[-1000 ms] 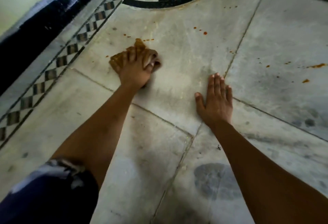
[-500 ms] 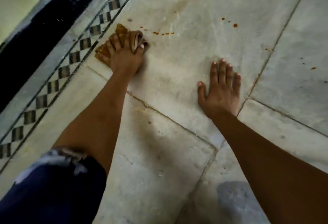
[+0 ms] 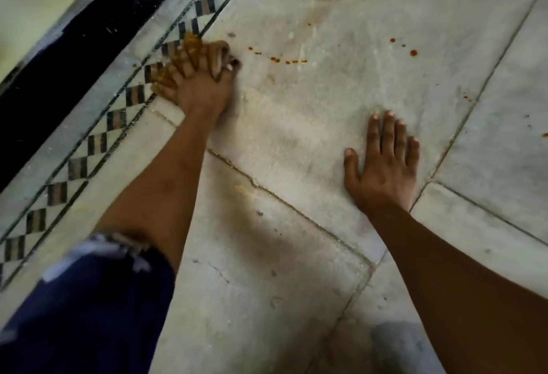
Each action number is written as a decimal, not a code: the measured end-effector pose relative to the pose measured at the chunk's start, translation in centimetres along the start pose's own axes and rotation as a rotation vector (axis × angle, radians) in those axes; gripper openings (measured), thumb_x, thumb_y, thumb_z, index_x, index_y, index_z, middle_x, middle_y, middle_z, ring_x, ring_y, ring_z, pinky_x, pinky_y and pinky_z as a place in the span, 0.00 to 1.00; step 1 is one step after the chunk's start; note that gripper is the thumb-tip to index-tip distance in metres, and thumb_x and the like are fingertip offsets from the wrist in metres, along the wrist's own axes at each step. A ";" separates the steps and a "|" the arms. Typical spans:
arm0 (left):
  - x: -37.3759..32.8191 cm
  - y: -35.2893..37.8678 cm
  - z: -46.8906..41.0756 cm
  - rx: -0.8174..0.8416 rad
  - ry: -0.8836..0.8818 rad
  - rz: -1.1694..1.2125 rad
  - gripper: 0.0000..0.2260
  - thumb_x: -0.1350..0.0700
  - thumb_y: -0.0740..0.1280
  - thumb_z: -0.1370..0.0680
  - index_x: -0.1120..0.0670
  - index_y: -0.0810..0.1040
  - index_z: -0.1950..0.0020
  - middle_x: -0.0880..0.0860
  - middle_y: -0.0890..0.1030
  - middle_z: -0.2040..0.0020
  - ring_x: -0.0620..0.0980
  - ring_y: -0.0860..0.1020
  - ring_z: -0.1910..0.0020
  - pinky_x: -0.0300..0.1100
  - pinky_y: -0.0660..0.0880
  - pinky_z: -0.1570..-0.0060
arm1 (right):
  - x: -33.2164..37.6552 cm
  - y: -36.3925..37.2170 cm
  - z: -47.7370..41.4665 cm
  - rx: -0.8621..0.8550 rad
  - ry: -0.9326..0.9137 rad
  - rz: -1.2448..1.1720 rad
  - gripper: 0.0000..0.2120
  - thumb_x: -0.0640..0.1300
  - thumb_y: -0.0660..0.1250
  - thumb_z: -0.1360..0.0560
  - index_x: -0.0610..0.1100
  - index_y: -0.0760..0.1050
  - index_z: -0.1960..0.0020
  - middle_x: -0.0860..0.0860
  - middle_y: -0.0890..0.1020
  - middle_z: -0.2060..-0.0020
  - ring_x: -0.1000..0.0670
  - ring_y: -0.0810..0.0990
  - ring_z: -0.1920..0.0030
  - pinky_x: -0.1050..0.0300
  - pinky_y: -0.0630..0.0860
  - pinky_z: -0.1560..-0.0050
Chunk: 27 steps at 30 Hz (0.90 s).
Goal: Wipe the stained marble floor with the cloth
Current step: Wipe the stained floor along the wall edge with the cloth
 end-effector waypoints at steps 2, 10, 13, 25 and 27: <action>-0.7 0.6 3.4 -0.027 0.170 -0.055 0.30 0.34 0.50 0.22 0.43 0.48 0.23 0.52 0.46 0.22 0.60 0.45 0.24 0.66 0.38 0.32 | 0.0 -0.1 0.0 -0.006 0.005 -0.001 0.33 0.59 0.43 0.24 0.44 0.44 0.23 0.45 0.48 0.23 0.45 0.45 0.24 0.47 0.40 0.26; 3.9 -1.1 -1.1 -0.026 -0.020 -0.037 0.30 0.36 0.52 0.22 0.44 0.50 0.23 0.51 0.48 0.22 0.57 0.45 0.24 0.65 0.39 0.30 | 0.0 0.0 0.0 0.005 0.003 0.003 0.33 0.59 0.43 0.23 0.44 0.43 0.23 0.45 0.46 0.23 0.45 0.44 0.24 0.48 0.38 0.26; -1.6 -0.6 -4.7 0.010 -0.025 0.029 0.30 0.33 0.48 0.23 0.41 0.48 0.23 0.51 0.46 0.21 0.59 0.43 0.24 0.68 0.37 0.32 | 0.1 0.0 0.0 0.007 0.000 0.003 0.33 0.59 0.43 0.23 0.45 0.43 0.23 0.46 0.46 0.23 0.46 0.43 0.24 0.48 0.38 0.26; -0.3 -0.7 -2.9 -0.011 0.077 -0.031 0.30 0.36 0.51 0.22 0.46 0.51 0.23 0.50 0.51 0.22 0.56 0.47 0.23 0.62 0.40 0.29 | 0.1 -0.1 -0.1 -0.013 0.008 -0.009 0.33 0.58 0.45 0.23 0.44 0.45 0.23 0.45 0.49 0.24 0.45 0.46 0.24 0.47 0.40 0.26; -3.9 -0.7 -6.0 0.015 0.056 0.039 0.30 0.37 0.51 0.22 0.46 0.48 0.23 0.51 0.49 0.22 0.57 0.45 0.24 0.65 0.40 0.30 | 0.1 -0.2 -0.1 -0.029 0.009 -0.021 0.33 0.58 0.46 0.23 0.43 0.48 0.23 0.44 0.50 0.24 0.45 0.47 0.24 0.46 0.41 0.27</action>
Point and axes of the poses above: each hand's wrist, its own z-axis away from the middle knuckle, its own y-axis out of the palm, x = y × z, the point moved 9 cm from there along -z, towards the middle knuckle
